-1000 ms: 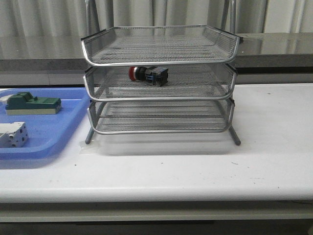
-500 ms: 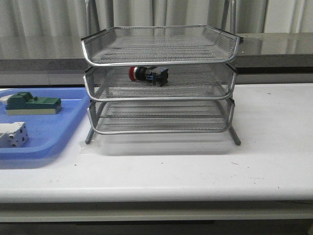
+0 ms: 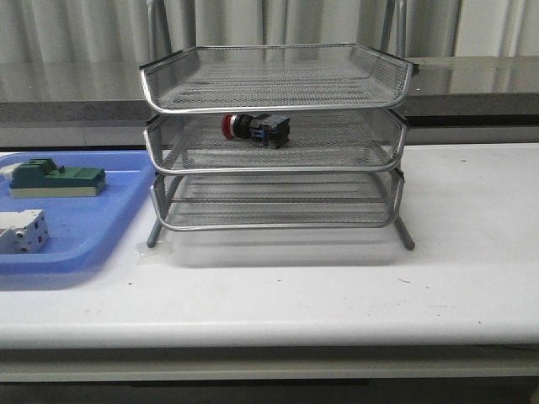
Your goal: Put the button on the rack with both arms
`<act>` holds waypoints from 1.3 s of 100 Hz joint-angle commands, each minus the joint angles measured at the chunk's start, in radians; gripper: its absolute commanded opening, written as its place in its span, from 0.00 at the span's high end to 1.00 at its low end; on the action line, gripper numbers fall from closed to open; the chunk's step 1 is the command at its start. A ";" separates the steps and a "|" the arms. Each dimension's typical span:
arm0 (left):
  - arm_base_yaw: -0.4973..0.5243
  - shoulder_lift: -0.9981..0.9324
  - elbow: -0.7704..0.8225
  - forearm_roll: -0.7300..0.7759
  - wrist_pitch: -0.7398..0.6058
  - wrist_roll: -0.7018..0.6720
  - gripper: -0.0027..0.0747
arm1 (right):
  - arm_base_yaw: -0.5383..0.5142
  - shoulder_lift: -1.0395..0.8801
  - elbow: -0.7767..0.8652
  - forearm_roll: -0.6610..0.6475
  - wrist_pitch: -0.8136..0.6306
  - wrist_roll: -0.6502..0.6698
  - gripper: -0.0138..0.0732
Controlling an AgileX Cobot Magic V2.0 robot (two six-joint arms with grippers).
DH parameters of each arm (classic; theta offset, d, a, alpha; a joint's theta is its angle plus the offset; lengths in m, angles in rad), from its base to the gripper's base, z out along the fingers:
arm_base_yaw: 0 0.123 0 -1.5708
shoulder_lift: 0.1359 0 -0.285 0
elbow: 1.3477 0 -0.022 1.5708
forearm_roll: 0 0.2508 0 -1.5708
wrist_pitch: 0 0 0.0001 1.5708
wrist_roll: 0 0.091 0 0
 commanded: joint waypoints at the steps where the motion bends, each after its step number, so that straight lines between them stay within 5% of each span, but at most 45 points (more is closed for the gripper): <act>1: 0.005 0.009 -0.028 -0.014 -0.068 -0.009 0.99 | -0.007 -0.018 0.002 -0.003 -0.083 0.001 0.91; 47: 0.005 0.009 -0.028 0.044 -0.060 -0.024 0.99 | -0.007 -0.018 0.002 -0.003 -0.083 0.001 0.91; 54: 0.005 0.009 -0.028 0.175 -0.060 -0.151 0.99 | -0.007 -0.018 0.002 -0.003 -0.083 0.001 0.91; 66: 0.005 0.000 -0.028 0.546 -0.062 -0.558 0.99 | -0.007 -0.018 0.002 -0.003 -0.083 0.001 0.91; 76: 0.005 0.000 -0.028 0.707 -0.064 -0.715 0.99 | -0.007 -0.018 0.002 -0.003 -0.083 0.001 0.91; 130: -0.025 -0.112 0.158 0.724 -0.200 -0.716 0.99 | -0.007 -0.018 0.002 -0.003 -0.083 0.001 0.91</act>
